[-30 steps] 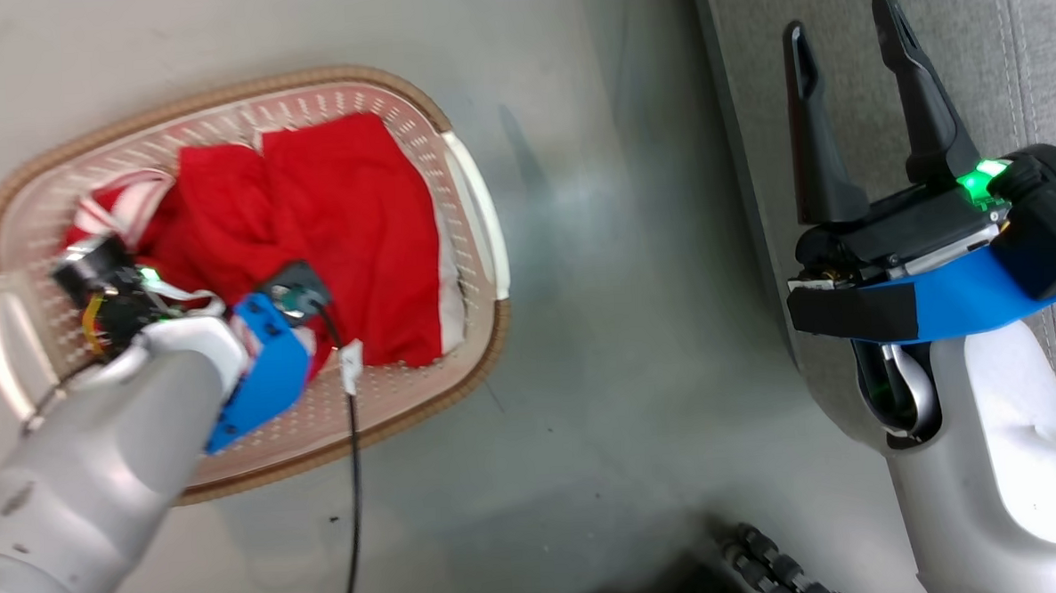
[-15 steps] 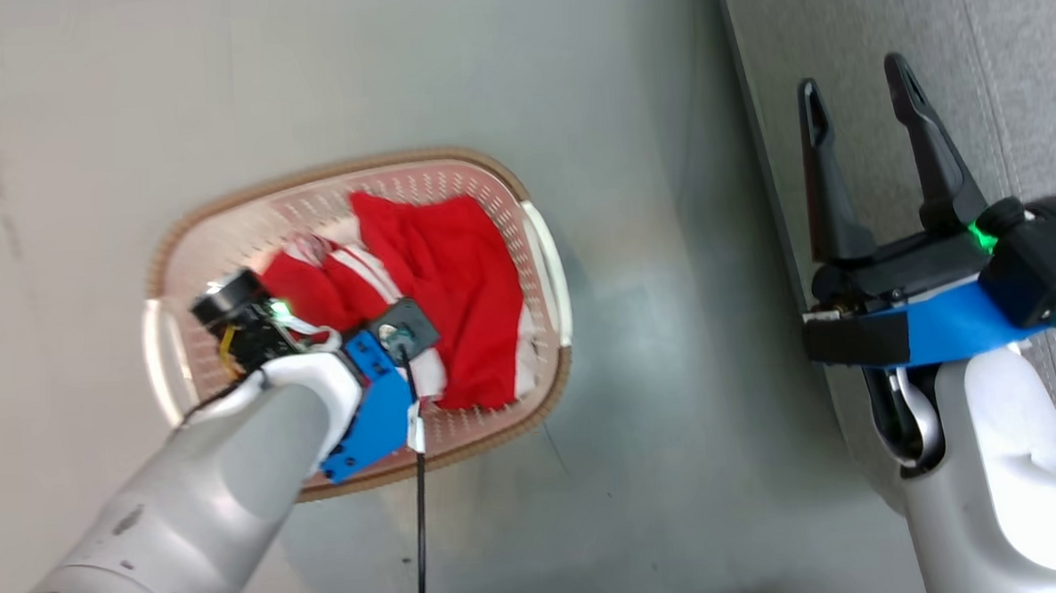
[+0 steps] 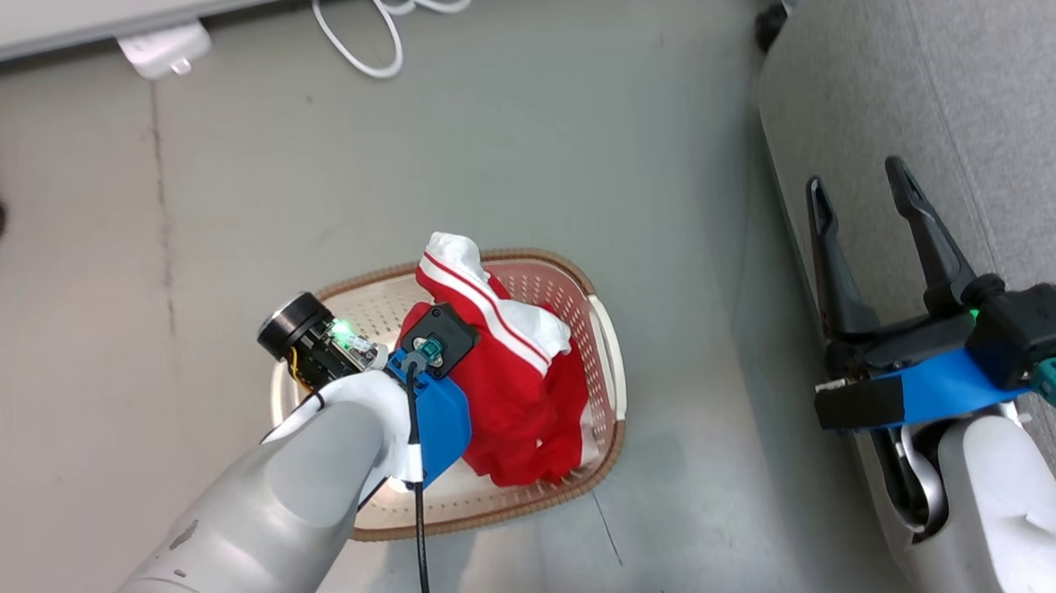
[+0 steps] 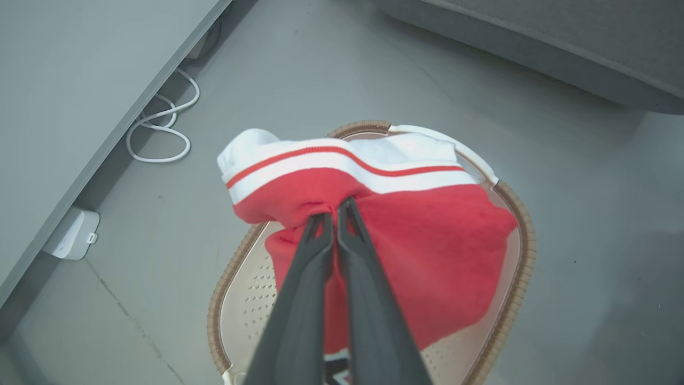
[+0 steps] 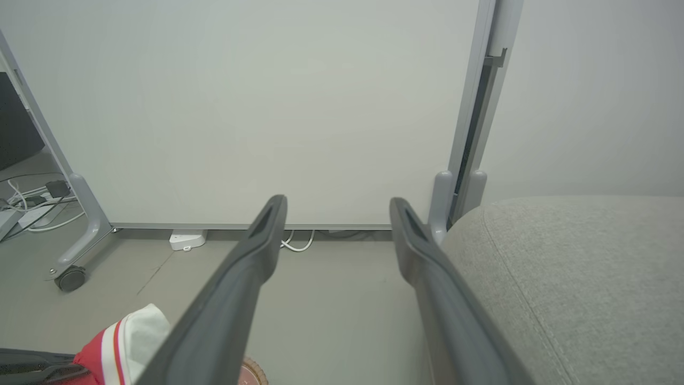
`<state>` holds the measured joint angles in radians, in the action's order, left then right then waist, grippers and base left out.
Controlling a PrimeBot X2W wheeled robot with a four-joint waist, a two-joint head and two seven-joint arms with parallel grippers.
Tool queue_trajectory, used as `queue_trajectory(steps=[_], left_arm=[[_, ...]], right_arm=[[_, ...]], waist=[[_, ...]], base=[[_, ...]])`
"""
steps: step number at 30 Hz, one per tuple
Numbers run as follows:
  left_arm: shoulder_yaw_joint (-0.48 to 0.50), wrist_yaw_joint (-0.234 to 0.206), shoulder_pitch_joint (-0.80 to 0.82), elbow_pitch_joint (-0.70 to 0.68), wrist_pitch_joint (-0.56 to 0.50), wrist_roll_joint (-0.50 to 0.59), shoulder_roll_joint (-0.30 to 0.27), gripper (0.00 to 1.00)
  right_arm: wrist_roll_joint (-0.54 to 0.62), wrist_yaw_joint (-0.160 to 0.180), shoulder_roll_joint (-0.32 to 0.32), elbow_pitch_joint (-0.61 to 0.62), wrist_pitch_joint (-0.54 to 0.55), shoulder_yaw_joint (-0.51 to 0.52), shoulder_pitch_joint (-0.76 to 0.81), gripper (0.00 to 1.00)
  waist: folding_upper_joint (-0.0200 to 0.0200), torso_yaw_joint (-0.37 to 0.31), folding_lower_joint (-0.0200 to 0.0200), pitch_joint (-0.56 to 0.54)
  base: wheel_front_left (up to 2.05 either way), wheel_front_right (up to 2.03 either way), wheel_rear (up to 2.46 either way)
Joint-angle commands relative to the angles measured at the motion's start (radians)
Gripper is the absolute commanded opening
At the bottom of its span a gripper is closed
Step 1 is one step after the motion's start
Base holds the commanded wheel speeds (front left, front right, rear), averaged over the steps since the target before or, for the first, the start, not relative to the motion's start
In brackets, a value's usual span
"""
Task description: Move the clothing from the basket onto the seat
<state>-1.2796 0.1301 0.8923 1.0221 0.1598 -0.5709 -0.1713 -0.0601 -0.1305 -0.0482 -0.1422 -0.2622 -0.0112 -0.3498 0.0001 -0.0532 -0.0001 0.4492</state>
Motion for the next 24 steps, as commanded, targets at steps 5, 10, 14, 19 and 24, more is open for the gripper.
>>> queue_trajectory(steps=[5, 10, 14, 19, 24], left_arm=[[0.008, 0.001, -0.011, 0.011, 0.060, -0.058, 0.022, 0.00], [0.038, 0.001, -0.010, 0.002, 0.095, -0.100, 0.041, 0.00], [0.078, -0.004, 0.005, -0.025, 0.106, -0.112, 0.048, 0.00], [0.154, -0.028, 0.003, -0.123, 0.107, -0.099, 0.037, 0.00], [0.220, -0.054, -0.016, -0.226, 0.107, -0.074, 0.025, 0.00]], right_arm=[[0.008, 0.000, -0.004, -0.011, -0.004, 0.011, 0.048, 1.00], [0.011, 0.000, -0.004, -0.018, -0.004, 0.021, 0.091, 1.00], [0.010, 0.000, -0.004, -0.024, -0.004, 0.031, 0.121, 1.00], [0.002, 0.000, -0.004, -0.028, -0.004, 0.038, 0.159, 1.00], [-0.006, 0.000, -0.004, -0.034, -0.004, 0.040, 0.189, 1.00]], waist=[[-0.0001, 0.038, 0.0001, -0.103], [-0.0001, 0.049, 0.0001, -0.168], [-0.0001, 0.057, 0.0001, -0.212], [-0.0001, 0.062, 0.0001, -0.265], [-0.0001, 0.063, 0.0001, -0.313]], base=[[0.00, 0.00, 0.00], [0.00, 0.00, 0.00], [0.00, 0.00, 0.00], [0.00, 0.00, 0.00], [0.00, 0.00, 0.00]])
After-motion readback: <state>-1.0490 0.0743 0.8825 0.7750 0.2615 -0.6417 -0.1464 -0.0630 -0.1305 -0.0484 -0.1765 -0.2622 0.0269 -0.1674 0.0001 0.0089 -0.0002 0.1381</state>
